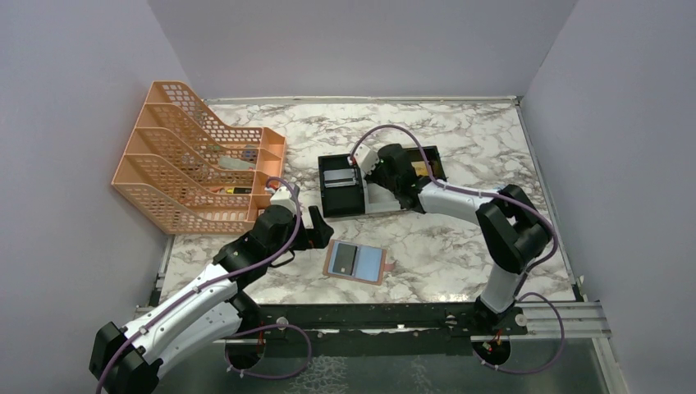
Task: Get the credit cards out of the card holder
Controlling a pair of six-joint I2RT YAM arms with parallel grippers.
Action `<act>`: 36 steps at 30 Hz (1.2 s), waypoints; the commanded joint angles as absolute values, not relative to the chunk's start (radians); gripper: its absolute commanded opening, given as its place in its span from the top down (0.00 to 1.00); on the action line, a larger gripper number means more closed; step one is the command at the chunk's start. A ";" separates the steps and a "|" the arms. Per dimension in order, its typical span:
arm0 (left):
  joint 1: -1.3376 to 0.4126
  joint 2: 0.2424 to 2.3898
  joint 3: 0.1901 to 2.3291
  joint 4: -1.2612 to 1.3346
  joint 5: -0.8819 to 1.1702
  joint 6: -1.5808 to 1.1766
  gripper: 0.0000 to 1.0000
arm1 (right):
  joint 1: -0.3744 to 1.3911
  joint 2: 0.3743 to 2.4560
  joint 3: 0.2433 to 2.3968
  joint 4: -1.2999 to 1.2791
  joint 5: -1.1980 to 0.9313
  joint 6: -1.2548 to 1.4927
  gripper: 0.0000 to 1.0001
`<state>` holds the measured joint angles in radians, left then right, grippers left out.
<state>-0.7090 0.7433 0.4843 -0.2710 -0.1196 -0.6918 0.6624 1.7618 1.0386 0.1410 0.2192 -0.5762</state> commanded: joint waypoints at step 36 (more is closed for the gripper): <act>-0.709 0.771 0.521 -0.280 -0.066 -0.696 0.01 | 0.594 1.922 1.161 0.043 0.064 -0.623 0.75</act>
